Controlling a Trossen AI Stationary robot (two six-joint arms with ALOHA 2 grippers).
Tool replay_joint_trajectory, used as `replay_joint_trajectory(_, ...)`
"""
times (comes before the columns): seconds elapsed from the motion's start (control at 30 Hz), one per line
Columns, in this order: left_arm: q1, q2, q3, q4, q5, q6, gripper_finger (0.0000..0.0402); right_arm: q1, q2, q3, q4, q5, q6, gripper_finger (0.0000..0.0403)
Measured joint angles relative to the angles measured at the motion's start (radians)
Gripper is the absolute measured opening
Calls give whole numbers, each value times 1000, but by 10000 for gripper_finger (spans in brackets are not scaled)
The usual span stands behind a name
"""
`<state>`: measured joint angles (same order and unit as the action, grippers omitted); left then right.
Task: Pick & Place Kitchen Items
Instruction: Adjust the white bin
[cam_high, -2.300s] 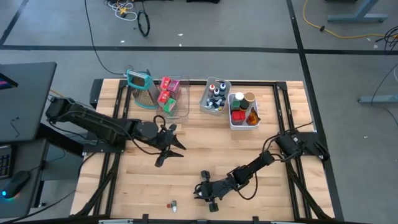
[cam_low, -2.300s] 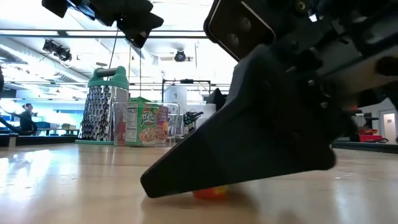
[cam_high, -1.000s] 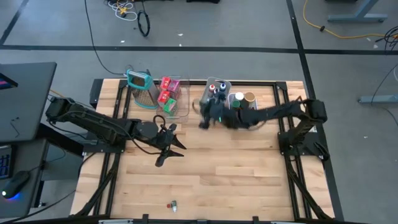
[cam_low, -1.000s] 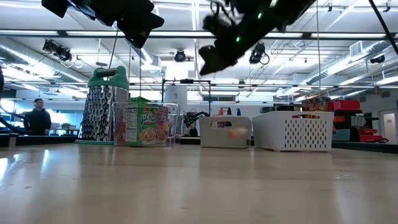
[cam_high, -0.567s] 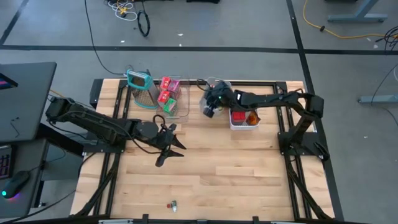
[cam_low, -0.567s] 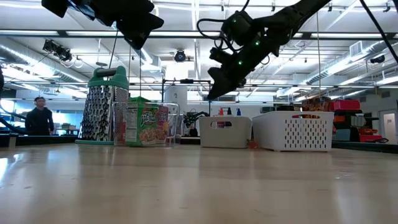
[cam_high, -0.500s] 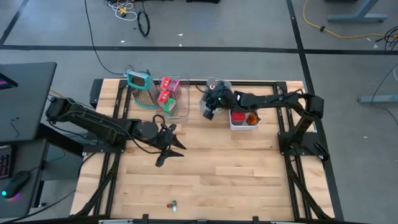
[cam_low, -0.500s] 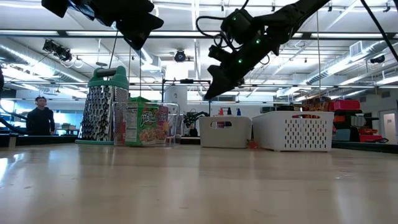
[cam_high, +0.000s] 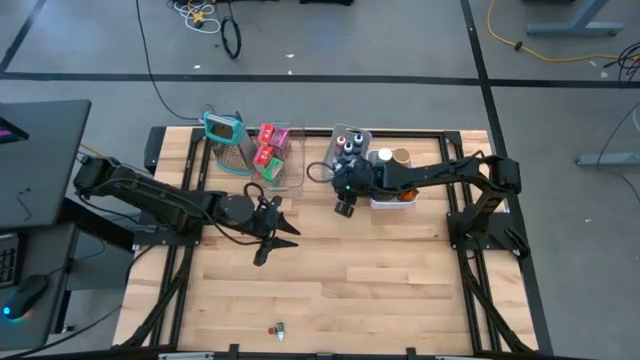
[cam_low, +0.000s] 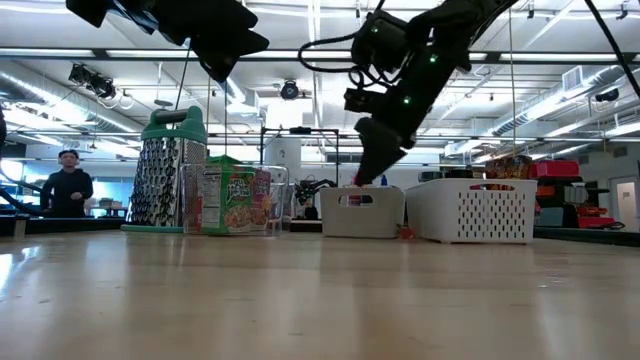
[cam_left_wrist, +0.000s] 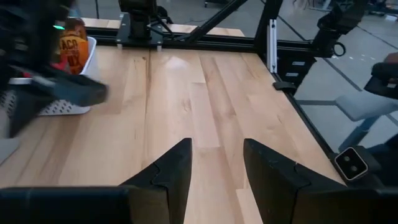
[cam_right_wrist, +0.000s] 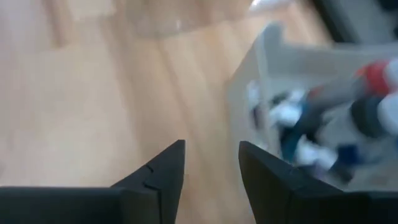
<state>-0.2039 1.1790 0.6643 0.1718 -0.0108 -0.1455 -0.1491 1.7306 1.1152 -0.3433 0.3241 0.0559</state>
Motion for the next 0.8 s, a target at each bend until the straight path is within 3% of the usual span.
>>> replay_joint_trajectory(0.17, 0, 0, 0, 0, -4, 2, 153, 48, 0, 0, -166, 18, 123, 156)
replay_joint_trajectory(0.4, 0, 0, 0, 0, -3, 3, 153, 44, 0, 2, -422, 216, 287, 136)
replay_joint_trajectory(0.53, 0, 0, 0, 0, 0, 3, 153, -16, -1, -23, -408, 280, 247, 128)
replay_joint_trajectory(0.8, 0, 0, 0, 0, 2, -39, 153, -197, -1, -105, -375, 260, 214, 126)
